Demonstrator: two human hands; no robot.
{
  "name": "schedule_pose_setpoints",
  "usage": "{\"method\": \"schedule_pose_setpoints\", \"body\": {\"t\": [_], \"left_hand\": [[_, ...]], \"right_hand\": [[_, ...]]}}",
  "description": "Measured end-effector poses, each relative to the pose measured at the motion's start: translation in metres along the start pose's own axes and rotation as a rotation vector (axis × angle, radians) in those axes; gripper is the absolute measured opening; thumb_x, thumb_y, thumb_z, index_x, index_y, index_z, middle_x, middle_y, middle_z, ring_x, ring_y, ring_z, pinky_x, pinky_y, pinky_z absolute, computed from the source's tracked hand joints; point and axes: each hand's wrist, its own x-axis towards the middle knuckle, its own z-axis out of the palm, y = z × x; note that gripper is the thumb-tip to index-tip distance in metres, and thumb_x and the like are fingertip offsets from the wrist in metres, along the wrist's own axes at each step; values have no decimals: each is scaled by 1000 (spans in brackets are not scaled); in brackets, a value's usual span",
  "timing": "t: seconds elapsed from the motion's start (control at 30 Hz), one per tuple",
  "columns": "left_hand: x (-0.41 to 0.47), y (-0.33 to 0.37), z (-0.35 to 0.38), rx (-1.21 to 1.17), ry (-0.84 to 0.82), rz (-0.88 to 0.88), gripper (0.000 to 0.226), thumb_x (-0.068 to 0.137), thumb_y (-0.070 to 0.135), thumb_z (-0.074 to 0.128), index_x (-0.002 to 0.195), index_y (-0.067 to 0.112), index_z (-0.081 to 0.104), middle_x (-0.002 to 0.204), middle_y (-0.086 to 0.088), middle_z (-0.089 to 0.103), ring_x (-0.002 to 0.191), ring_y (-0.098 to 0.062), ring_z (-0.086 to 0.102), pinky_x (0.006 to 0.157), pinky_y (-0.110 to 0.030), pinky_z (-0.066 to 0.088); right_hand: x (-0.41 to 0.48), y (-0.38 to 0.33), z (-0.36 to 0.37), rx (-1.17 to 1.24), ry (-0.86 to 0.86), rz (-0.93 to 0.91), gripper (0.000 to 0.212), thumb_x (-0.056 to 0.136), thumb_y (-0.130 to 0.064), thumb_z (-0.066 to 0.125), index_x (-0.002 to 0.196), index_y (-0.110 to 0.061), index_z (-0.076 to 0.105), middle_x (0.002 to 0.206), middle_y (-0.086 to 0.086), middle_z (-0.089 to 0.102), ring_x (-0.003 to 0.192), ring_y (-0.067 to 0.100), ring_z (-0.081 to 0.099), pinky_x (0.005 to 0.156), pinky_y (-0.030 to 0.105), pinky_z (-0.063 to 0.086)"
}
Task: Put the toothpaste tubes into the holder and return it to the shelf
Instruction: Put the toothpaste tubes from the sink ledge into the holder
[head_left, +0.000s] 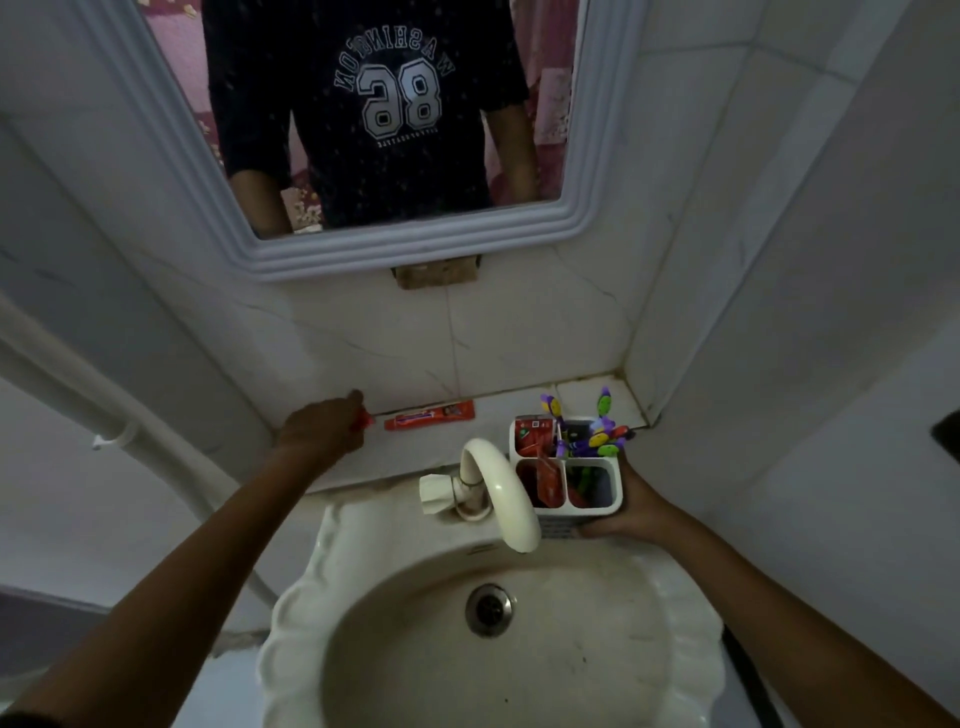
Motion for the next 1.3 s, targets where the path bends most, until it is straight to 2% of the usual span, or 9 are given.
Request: {"method": "schedule_pose_setpoints", "body": {"t": [0.1,0.17,0.33,0.43,0.6,0.87,1.07,1.2,1.3], "left_hand": [[-28,18,-41,-390,344,26,16,93,33,59,98,20,52,88,2,71,67,-16,65,63,-29,49],[-48,37,-72,-644,518,107,17,91,29,64,99,17,55,89,9,67,65,-8,66,62,-26,51],[-74,106,-113,-972,333,274,20,86,25,69,98,13,57,89,4,68,75,-5,73,68,-20,60],[-71,135,-106,-851,116,336,22,84,26,72,95,13,59,90,-2,73,80,-14,74,72,-29,62],[-60,157,-95,-963,-18,263,25,82,20,75,91,3,57,82,-11,76,70,-17,75,69,-32,63],[-55,156,-97,-914,-48,123,29,81,27,76,90,3,63,78,-9,77,69,-19,76,70,-38,64],[-54,164,-84,-779,11,28,39,80,36,75,86,0,62,71,-5,76,62,-15,75,69,-41,64],[-51,177,-80,-461,45,51,36,78,50,70,73,14,64,75,0,74,71,-18,71,68,-37,60],[-51,188,-76,-250,-108,65,42,78,57,65,74,16,72,77,-1,68,73,-20,63,68,-30,51]], "right_hand": [[0,-3,1,8,-5,-2,115,47,-20,88,141,-11,23,130,-9,50,116,-11,53,88,8,49],[2,-5,3,4,0,-10,113,47,-22,88,139,-17,23,131,-8,50,116,-11,52,88,8,49],[0,-3,2,-23,4,-8,109,48,-16,88,134,-35,25,131,-11,50,122,-2,51,92,11,48],[-1,-4,1,-30,-3,-19,112,50,-17,89,140,-27,22,133,-8,51,123,1,52,97,19,50],[0,-2,-1,-8,-7,-25,118,55,0,89,143,-24,13,134,-6,49,119,-7,52,90,9,49],[4,6,-3,10,-19,-35,128,59,12,84,149,-12,-4,138,6,47,118,-7,53,86,12,51],[3,6,-3,36,-33,-29,124,59,13,83,148,-14,0,133,-8,48,119,-7,53,86,12,51],[2,4,-2,48,-32,-41,127,59,11,84,148,-14,-3,134,-3,47,119,-6,53,86,12,52],[3,2,-2,43,-32,-49,129,58,7,85,148,-17,-3,139,2,46,123,-1,52,87,14,52]]}}
